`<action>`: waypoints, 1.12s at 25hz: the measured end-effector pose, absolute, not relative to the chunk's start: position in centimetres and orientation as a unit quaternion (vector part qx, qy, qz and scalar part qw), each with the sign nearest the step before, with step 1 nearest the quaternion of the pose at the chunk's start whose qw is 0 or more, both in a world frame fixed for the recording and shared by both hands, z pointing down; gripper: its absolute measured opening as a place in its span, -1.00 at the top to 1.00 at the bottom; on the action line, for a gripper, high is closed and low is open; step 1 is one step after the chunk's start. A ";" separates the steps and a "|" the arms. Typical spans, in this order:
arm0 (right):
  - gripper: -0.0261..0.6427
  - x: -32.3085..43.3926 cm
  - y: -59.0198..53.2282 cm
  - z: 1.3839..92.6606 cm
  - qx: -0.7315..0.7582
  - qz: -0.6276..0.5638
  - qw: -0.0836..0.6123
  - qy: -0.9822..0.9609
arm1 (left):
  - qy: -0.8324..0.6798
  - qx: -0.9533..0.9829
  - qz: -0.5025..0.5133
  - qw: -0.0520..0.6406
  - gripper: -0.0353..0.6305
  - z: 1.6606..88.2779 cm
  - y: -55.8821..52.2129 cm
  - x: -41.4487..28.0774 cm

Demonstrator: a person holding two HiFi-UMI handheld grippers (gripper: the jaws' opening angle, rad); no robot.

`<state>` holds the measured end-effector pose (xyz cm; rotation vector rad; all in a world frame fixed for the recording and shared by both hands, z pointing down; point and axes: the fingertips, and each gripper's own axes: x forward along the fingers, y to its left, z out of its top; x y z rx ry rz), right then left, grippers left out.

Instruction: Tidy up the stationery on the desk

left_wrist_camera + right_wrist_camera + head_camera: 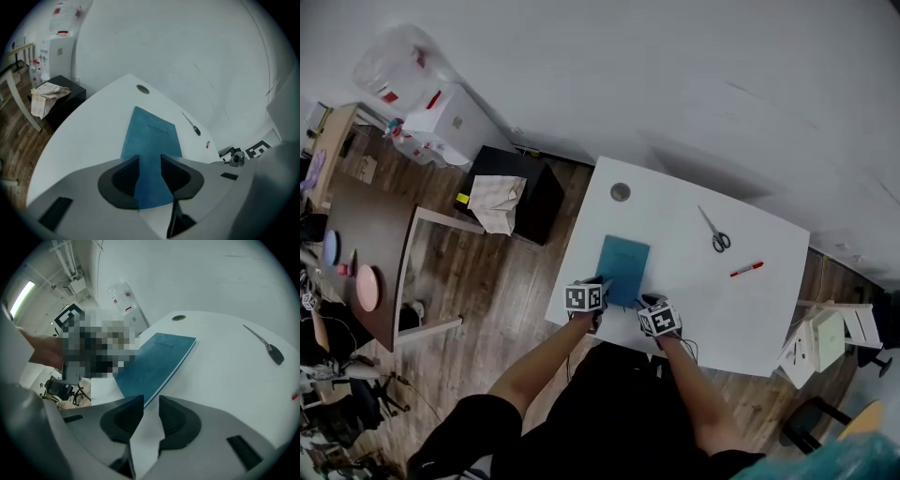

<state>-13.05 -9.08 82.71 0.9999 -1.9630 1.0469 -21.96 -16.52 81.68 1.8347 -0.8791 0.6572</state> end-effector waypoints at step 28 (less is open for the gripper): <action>0.74 21.9 -0.9 76.1 0.572 0.446 0.099 -0.681 | -0.198 0.847 0.348 0.350 0.45 79.0 -9.1 11.6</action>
